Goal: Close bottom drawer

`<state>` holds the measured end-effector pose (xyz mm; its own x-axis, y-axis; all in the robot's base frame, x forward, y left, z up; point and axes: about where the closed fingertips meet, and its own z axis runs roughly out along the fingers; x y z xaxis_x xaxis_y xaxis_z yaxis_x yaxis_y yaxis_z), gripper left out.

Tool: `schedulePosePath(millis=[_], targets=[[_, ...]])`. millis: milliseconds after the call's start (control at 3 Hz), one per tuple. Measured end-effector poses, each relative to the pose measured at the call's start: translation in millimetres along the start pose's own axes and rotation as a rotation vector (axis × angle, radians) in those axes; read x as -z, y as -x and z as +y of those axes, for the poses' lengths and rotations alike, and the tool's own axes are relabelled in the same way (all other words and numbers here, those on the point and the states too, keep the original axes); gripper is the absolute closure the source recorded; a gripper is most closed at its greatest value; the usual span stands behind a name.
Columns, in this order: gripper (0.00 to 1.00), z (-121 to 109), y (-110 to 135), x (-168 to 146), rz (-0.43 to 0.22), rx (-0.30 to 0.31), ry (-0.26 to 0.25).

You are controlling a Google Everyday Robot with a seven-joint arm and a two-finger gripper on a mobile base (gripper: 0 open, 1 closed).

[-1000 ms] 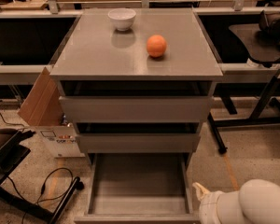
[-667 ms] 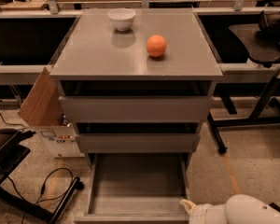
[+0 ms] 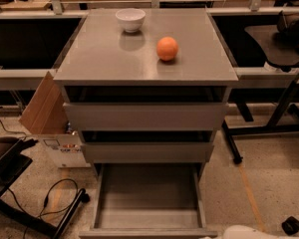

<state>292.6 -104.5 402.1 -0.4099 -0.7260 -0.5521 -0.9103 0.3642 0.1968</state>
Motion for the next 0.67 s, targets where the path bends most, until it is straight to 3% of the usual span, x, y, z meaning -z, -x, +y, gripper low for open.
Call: schedulePosePath(millis=[333,667], targets=[[0.88,12.6,-25.0,-45.7,0.015,-0.048,0.078],[1.0,21.6,-28.9,-54.2,0.013,-0.061,0.103]])
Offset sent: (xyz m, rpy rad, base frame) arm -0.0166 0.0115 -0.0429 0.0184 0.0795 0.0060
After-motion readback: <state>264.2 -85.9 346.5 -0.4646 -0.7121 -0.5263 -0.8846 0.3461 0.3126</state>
